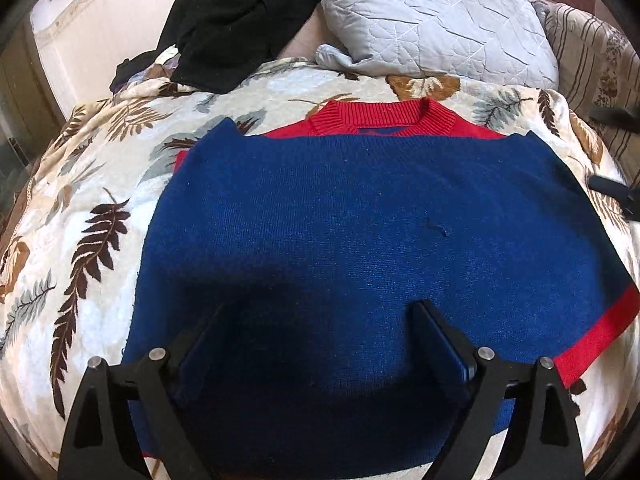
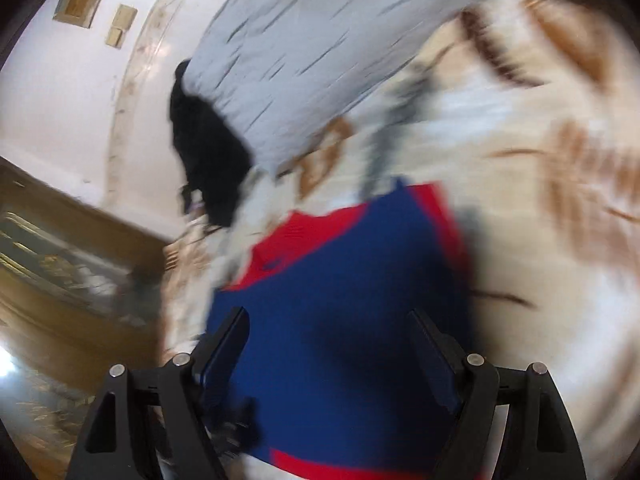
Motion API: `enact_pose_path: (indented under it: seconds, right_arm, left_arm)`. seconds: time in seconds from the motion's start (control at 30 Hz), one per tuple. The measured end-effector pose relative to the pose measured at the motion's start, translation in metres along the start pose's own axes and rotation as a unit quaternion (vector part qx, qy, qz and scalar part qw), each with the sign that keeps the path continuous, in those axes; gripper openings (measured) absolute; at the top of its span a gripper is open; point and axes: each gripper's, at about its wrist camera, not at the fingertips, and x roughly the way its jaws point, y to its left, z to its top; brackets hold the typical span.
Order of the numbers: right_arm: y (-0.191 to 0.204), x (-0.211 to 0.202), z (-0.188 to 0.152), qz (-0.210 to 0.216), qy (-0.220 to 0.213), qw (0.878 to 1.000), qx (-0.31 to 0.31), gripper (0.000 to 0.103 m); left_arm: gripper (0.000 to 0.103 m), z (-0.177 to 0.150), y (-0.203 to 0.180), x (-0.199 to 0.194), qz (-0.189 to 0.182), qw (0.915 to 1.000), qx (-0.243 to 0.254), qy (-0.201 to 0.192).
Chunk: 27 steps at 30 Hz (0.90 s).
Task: Fold small clothes
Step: 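Press both tools down on the blue sweater body to flatten it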
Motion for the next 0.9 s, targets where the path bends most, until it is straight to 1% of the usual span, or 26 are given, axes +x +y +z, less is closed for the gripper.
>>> enact_pose_path:
  seconds: [0.03,0.07,0.1,0.13,0.2,0.27,0.4,0.5,0.57,0.63,0.67,0.73,0.77,0.8,0.9]
  right_arm:
    - [-0.006,0.013,0.009,-0.015,0.009,1.000,0.003,0.083]
    - [-0.014,0.023,0.015,-0.047,0.008,0.999,0.017,0.083]
    - [-0.026,0.030,0.020,-0.067,0.004,0.997,0.042,0.083]
    - [-0.034,0.031,0.024,-0.046,-0.009,0.997,0.061,0.083]
    - [-0.028,0.027,0.026,-0.050,-0.019,0.997,0.056,0.083]
    - [-0.017,0.019,0.019,-0.058,-0.023,0.997,0.034,0.083]
    - [-0.005,-0.002,-0.020,-0.046,-0.029,0.998,0.022,0.083]
    - [0.006,-0.030,-0.071,-0.009,-0.029,0.999,0.028,0.083]
    - [0.008,-0.046,-0.114,0.012,-0.028,0.999,0.042,0.083]
    - [0.001,-0.055,-0.151,0.024,-0.033,0.997,0.069,0.083]
    - [-0.006,-0.054,-0.166,0.021,-0.030,0.996,0.086,0.083]
    - [-0.025,-0.052,-0.183,0.014,-0.030,0.992,0.121,0.083]
    - [-0.033,-0.053,-0.186,0.025,-0.039,0.989,0.139,0.083]
    - [-0.036,-0.054,-0.185,0.031,-0.048,0.987,0.148,0.083]
    - [-0.037,-0.061,-0.172,0.021,-0.086,0.984,0.155,0.084]
  left_arm:
    - [0.093,0.001,-0.001,0.001,0.000,1.0000,-0.001,0.001]
    - [0.093,0.001,-0.001,0.001,-0.001,1.0000,-0.003,0.002]
    - [0.093,0.001,-0.003,0.001,-0.001,1.0000,-0.003,0.003]
    - [0.093,0.001,-0.002,0.002,-0.001,1.0000,-0.002,0.003]
    - [0.094,0.001,-0.001,0.001,-0.004,1.0000,-0.003,0.003]
    - [0.095,0.001,-0.001,0.002,-0.004,1.0000,-0.003,0.003]
    - [0.095,0.000,0.000,0.002,-0.005,1.0000,-0.003,0.002]
    - [0.095,0.001,0.000,0.002,-0.006,1.0000,-0.004,0.004]
    - [0.095,0.001,0.000,0.002,-0.006,0.9999,-0.005,0.007]
    - [0.095,0.003,0.001,0.001,-0.007,0.9999,-0.006,0.013]
    - [0.095,0.003,0.001,-0.001,-0.006,0.9998,-0.007,0.017]
    - [0.095,0.004,0.001,-0.005,-0.005,0.9997,-0.006,0.023]
    - [0.095,0.004,0.003,-0.012,-0.004,0.9997,-0.009,0.023]
    - [0.095,0.004,0.004,-0.019,-0.007,0.9997,-0.015,0.017]
    - [0.095,0.002,0.006,-0.039,-0.026,0.9992,-0.029,-0.015]
